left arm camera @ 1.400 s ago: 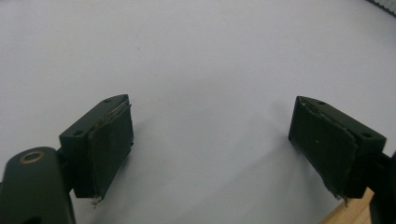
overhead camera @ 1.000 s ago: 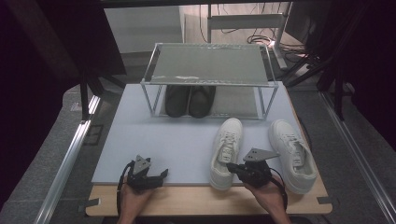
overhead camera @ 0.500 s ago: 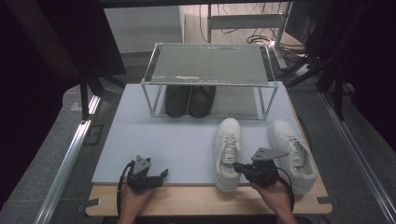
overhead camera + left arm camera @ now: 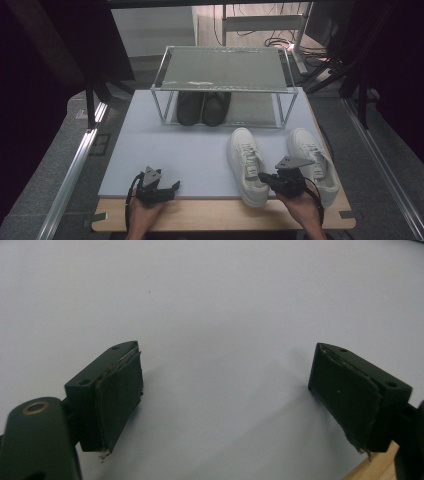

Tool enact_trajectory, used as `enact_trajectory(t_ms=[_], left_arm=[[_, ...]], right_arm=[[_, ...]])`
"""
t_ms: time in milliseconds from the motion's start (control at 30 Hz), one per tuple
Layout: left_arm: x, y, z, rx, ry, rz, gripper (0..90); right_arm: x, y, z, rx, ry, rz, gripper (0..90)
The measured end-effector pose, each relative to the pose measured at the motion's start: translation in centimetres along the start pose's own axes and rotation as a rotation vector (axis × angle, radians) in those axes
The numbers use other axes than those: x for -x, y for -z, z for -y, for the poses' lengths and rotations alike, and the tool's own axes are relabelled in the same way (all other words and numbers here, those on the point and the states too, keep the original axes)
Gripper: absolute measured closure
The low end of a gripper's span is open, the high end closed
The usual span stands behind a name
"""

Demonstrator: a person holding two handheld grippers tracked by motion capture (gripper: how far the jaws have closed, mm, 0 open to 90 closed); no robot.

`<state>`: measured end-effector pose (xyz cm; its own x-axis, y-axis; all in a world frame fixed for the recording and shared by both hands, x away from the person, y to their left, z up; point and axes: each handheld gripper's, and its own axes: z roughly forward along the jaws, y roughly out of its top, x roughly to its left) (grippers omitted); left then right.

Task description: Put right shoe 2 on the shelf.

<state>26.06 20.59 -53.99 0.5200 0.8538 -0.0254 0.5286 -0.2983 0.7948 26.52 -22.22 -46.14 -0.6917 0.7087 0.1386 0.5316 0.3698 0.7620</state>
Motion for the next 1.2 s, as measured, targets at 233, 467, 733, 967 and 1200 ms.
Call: enact_trajectory(t_ms=[233, 467, 733, 967, 1200], left_arm=[[0.0, 0.0, 0.0, 0.000, 0.000, -0.001, 14.5], [0.0, 0.0, 0.0, 0.000, 0.001, -0.001, 14.6], [0.0, 0.0, 0.0, 0.001, 0.002, -0.001, 14.6], [0.0, 0.0, 0.0, 0.000, 0.002, -0.001, 14.7], [0.0, 0.0, 0.0, 0.000, 0.002, -0.001, 14.7]], right_arm=[[1.0, 0.8, -0.1, -0.025, -0.023, 0.028, 89.6], [0.5, 1.5, -0.5, -0.023, -0.015, 0.045, 85.5], [1.3, 2.5, -1.3, -0.003, -0.070, 0.043, 72.6], [1.9, 1.6, -1.8, -0.022, -0.076, 0.061, 66.6], [2.6, 0.0, -2.2, -0.064, -0.105, 0.055, 64.2]])
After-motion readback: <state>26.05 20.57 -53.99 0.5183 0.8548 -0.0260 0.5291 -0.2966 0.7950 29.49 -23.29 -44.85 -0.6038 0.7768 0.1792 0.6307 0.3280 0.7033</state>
